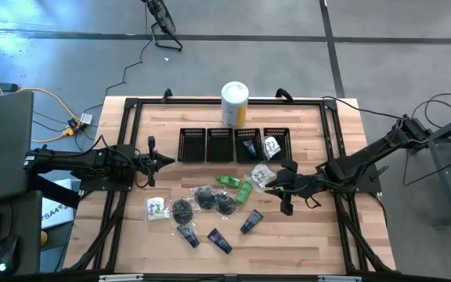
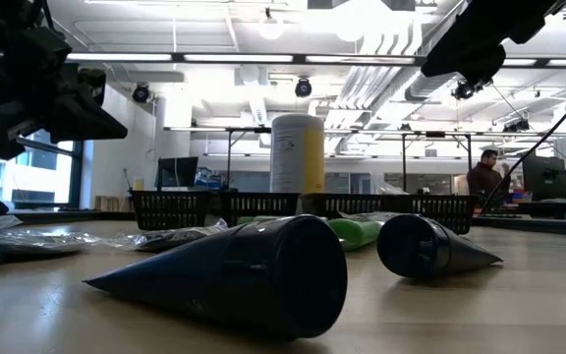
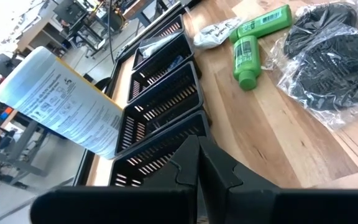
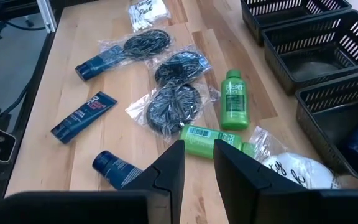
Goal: Pick & Place Travel size toiletries
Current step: Put the right cotton pack into the right black bin
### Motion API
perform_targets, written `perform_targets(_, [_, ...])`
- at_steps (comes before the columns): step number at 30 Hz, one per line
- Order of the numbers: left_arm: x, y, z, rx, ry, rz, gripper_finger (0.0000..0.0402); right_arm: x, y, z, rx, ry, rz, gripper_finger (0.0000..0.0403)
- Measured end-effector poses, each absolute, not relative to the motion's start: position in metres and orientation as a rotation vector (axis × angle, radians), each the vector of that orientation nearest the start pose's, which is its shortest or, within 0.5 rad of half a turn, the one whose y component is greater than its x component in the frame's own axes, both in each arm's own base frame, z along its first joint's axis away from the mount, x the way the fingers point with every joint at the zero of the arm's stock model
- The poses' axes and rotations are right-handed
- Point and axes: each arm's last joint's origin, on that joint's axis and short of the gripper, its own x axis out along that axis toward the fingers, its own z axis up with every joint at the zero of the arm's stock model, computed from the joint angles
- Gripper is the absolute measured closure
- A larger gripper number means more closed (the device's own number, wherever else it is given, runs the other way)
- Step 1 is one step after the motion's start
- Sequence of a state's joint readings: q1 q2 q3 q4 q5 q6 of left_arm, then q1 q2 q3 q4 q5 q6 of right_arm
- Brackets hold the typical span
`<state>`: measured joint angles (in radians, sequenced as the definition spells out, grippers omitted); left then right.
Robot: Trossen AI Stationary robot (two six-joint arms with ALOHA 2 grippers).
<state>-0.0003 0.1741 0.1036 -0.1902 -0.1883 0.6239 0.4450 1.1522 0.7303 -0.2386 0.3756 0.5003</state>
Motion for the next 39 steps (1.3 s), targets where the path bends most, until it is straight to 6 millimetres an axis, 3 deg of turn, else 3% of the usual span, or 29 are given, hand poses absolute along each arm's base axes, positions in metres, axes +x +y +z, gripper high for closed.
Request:
perform_targets(24, [0.1016,0.0054,0.167,0.639,0.309,0.099,0.04,0.2173,0.0918,0.2411,0.232,0.602,-0.089,0.0325])
perform_targets(39, [0.1016,0.0053,0.167,0.638,0.309,0.099,0.04,0.2182,0.0886,0.2427,0.236,0.542,-0.206,0.0325])
